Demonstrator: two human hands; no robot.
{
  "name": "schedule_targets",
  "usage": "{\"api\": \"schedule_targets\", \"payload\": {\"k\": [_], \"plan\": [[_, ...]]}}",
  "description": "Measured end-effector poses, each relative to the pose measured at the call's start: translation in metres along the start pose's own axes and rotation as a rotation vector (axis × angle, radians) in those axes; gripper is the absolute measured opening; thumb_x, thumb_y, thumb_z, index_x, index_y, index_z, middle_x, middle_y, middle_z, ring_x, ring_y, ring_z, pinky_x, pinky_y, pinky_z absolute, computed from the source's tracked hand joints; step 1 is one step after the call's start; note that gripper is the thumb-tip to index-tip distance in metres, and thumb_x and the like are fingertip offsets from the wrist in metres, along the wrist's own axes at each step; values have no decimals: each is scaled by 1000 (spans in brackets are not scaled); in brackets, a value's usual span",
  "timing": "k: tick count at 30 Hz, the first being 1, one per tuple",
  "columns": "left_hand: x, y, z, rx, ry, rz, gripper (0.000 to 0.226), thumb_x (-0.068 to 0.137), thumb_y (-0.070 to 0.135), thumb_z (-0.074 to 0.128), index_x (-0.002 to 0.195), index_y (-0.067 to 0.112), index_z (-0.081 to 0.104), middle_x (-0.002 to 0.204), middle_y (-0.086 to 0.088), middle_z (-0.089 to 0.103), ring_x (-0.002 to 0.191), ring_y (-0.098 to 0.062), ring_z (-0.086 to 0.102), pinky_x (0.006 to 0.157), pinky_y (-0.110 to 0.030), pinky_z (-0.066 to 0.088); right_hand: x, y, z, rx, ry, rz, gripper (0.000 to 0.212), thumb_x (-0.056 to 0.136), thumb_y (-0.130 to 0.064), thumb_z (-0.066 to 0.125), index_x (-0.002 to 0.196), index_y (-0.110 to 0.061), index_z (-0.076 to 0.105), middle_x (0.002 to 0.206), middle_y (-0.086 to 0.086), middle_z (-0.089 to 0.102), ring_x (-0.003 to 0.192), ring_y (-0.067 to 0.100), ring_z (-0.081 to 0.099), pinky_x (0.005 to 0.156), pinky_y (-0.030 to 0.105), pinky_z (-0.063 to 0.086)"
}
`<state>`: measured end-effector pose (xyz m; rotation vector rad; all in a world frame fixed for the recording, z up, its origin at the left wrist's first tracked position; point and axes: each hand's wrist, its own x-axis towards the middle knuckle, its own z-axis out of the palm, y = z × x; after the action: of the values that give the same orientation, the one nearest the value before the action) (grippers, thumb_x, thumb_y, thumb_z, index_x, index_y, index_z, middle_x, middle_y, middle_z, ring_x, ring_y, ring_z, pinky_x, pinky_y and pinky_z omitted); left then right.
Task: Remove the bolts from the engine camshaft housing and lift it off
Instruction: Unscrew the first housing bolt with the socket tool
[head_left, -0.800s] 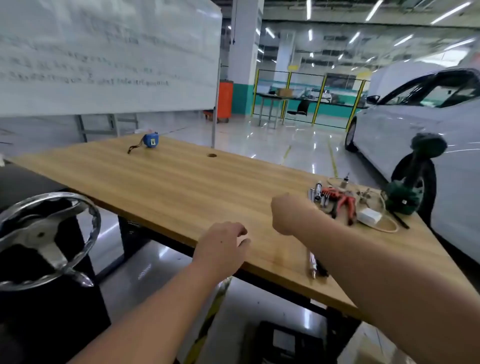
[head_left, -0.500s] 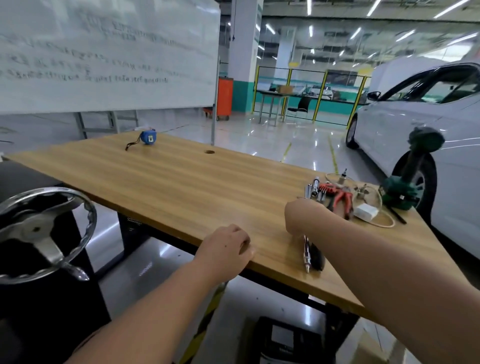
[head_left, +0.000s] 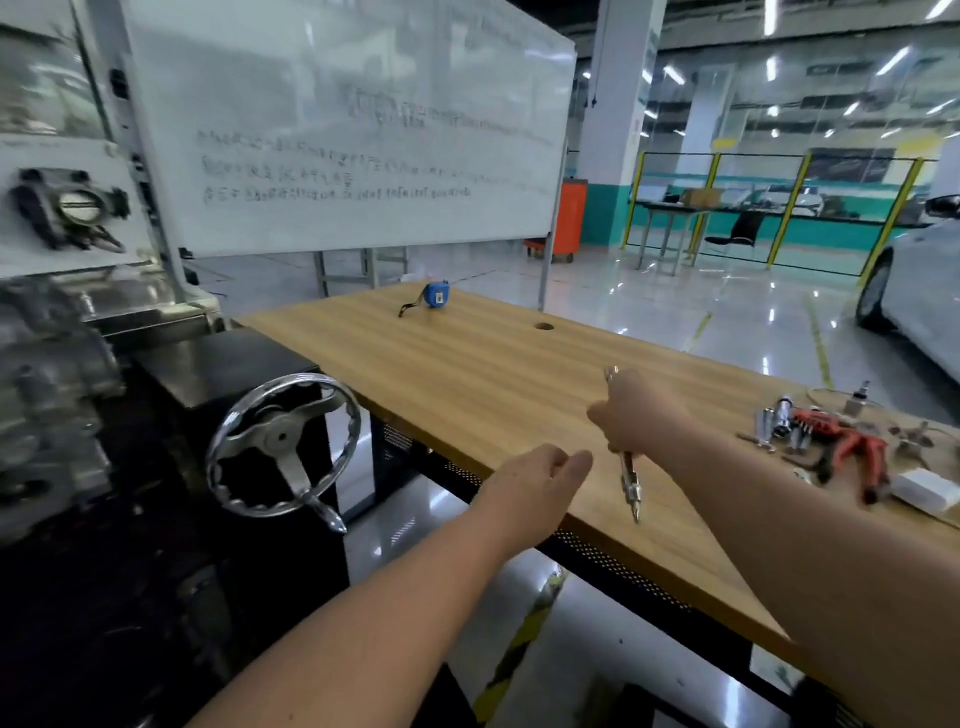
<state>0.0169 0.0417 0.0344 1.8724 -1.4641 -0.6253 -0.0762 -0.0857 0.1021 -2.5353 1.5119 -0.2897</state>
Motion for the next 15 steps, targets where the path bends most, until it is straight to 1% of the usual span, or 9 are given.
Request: {"api": "schedule_targets", "payload": {"k": [3, 4, 5, 6, 8, 10, 11, 13, 15], "plan": [[-18, -10, -45, -327, 101, -72, 66, 86, 82, 34, 113, 31, 65, 102, 11, 73, 96, -2, 69, 96, -38, 49, -6, -79, -8, 220, 105, -130, 12, 90, -10, 51, 78, -8, 50, 71, 10, 60, 59, 23, 57, 45, 28, 37], [-26, -15, -62, -367, 165, -72, 60, 83, 83, 36, 103, 35, 67, 94, 12, 75, 87, 1, 70, 91, -37, 51, -9, -105, -9, 313, 108, -173, 13, 91, -10, 50, 78, -9, 50, 73, 11, 61, 60, 24, 57, 45, 31, 38], [-35, -22, -80, -374, 239, -60, 54, 84, 80, 39, 94, 36, 69, 86, 13, 75, 80, 2, 70, 86, -37, 51, -13, -130, -10, 424, 94, -220, 11, 93, -11, 49, 83, -7, 52, 77, 14, 63, 63, 26, 61, 49, 34, 46], [-46, -31, -98, -358, 311, -51, 46, 86, 73, 43, 88, 35, 69, 80, 13, 75, 74, 1, 69, 81, -37, 51, -17, -154, -9, 549, 73, -278, 10, 95, -12, 48, 91, -4, 54, 82, 16, 65, 68, 29, 65, 56, 40, 54], [-71, -48, -133, -250, 422, -75, 33, 88, 57, 50, 82, 30, 69, 75, 7, 74, 71, -8, 68, 75, -38, 52, -29, -195, -6, 807, 19, -383, 15, 99, -12, 44, 110, -4, 49, 84, 15, 65, 68, 28, 69, 64, 44, 61], [-98, -66, -167, -118, 501, -114, 30, 93, 45, 54, 84, 21, 69, 79, -6, 74, 76, -26, 71, 73, -45, 55, -44, -238, -5, 986, -58, -473, 13, 101, -10, 41, 114, -10, 41, 83, 14, 63, 61, 23, 69, 63, 45, 61], [-110, -75, -183, -81, 525, -136, 30, 97, 40, 55, 87, 16, 69, 80, -12, 73, 77, -31, 71, 71, -48, 55, -52, -259, -4, 1008, -80, -525, 12, 101, -10, 40, 113, -12, 40, 85, 14, 64, 60, 21, 69, 59, 41, 60], [-134, -88, -212, -35, 570, -175, 29, 102, 33, 56, 91, 9, 68, 73, -9, 71, 67, -23, 70, 62, -39, 51, -68, -301, -4, 1023, -127, -641, 10, 103, -12, 42, 110, -18, 40, 84, 12, 67, 61, 17, 70, 53, 33, 59], [-158, -94, -236, 11, 616, -200, 25, 103, 30, 56, 90, 10, 65, 71, -5, 69, 65, -21, 68, 59, -30, 45, -84, -338, -6, 1087, -213, -755, 16, 103, -11, 41, 115, -23, 40, 80, 7, 64, 65, 20, 70, 60, 40, 61]]}}
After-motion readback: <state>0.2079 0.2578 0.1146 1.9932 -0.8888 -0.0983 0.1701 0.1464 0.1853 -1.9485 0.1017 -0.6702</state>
